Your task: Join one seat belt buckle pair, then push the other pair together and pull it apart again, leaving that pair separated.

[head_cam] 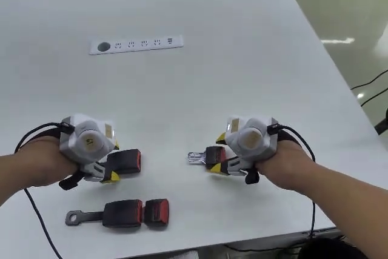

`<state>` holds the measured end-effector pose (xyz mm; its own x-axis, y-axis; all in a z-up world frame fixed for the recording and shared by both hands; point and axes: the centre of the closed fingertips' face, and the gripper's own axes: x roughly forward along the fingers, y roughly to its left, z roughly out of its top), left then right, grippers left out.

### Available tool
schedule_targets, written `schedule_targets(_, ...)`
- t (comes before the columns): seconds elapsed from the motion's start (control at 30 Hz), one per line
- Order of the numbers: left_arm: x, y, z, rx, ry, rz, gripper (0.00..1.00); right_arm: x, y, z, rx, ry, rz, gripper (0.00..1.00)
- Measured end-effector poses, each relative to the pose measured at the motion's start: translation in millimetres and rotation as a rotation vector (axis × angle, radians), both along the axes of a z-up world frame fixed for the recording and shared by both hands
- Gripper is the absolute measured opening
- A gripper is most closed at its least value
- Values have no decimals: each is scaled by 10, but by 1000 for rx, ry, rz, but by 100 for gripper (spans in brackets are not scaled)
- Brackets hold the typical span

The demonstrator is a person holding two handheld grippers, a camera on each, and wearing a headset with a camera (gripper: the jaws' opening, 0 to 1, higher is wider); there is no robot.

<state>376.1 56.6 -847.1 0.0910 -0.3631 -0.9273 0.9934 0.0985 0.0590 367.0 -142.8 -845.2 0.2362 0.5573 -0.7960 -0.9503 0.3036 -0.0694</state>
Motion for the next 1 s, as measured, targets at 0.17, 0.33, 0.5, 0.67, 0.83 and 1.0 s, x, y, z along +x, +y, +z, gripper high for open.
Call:
schedule_targets(0.17,6,-20,-15,-1,6,-9,44,-13,-7,-47,-12,9,32,35)
schedule_targets(0.33,-42,-59,-28,-1,24,-30,37,3,-5,-65,-7,16,47,34)
schedule_targets(0.5,-19,-48,-23,10,15,-28,34,-7,-4,-55,-1,15,61,33)
schedule_targets(0.67,-29,-55,-28,19,10,-43,33,-6,-6,-60,-2,15,63,33)
schedule_targets(0.83,-35,-59,-28,21,7,-51,33,-20,-3,-57,-2,-4,84,33)
schedule_targets(1.0,-30,-49,-40,31,2,-56,33,-17,3,-58,2,-3,97,33)
